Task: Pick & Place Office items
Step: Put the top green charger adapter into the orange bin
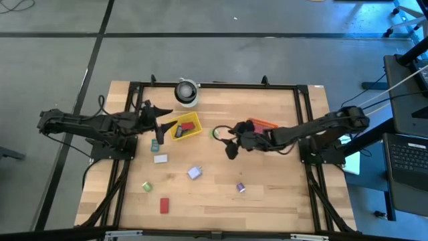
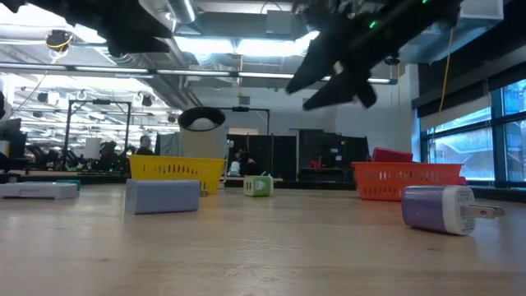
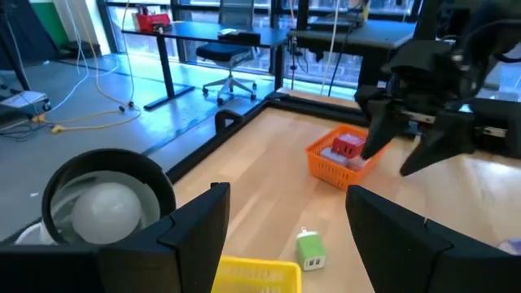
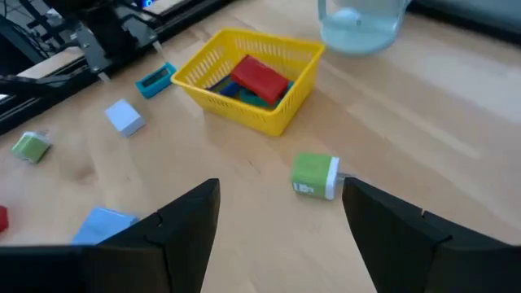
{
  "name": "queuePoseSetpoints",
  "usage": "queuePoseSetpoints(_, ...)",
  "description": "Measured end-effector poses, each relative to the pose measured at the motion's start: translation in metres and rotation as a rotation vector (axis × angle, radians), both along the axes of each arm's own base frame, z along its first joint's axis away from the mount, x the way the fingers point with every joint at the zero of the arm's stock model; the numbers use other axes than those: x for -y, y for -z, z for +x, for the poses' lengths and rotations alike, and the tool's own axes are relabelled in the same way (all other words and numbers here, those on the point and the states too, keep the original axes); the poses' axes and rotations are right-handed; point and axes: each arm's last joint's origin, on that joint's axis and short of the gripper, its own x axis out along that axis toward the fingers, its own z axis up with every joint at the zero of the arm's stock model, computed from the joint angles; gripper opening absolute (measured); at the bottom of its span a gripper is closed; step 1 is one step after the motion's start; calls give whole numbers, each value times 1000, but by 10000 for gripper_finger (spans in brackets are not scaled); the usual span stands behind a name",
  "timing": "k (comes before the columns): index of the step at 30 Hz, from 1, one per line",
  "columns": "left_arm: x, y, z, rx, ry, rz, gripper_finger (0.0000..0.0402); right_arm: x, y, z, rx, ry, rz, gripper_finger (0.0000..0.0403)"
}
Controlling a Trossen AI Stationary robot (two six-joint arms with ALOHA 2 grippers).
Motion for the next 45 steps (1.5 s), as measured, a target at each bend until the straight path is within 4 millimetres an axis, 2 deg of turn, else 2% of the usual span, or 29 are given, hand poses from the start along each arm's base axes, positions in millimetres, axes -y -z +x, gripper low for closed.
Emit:
queuePoseSetpoints(5,0,4,2,-17,1,22,242,11,23,19,-14,9,38,263)
queuePoseSetpoints(13,0,4,3,-16,10,12,242,23,29,48,-32,39,15,263)
queuePoseSetpoints(20,1,4,3,-17,35,7,242,41,47,56,-83,83,82,263)
queuePoseSetpoints(25,1,4,3,-18,38,7,242,54,52,56,-94,95,129,263)
queuePoseSetpoints(31,1,4,3,-17,37,7,242,65,48,60,-115,73,134,263)
queuePoseSetpoints(34,1,4,3,-17,37,8,242,68,44,69,-150,37,138,263)
queuePoseSetpoints(39,1,4,3,-15,37,7,242,74,44,89,-304,-26,155,263)
queuePoseSetpoints(45,2,5,3,-17,73,-2,242,77,29,106,-357,-45,139,263)
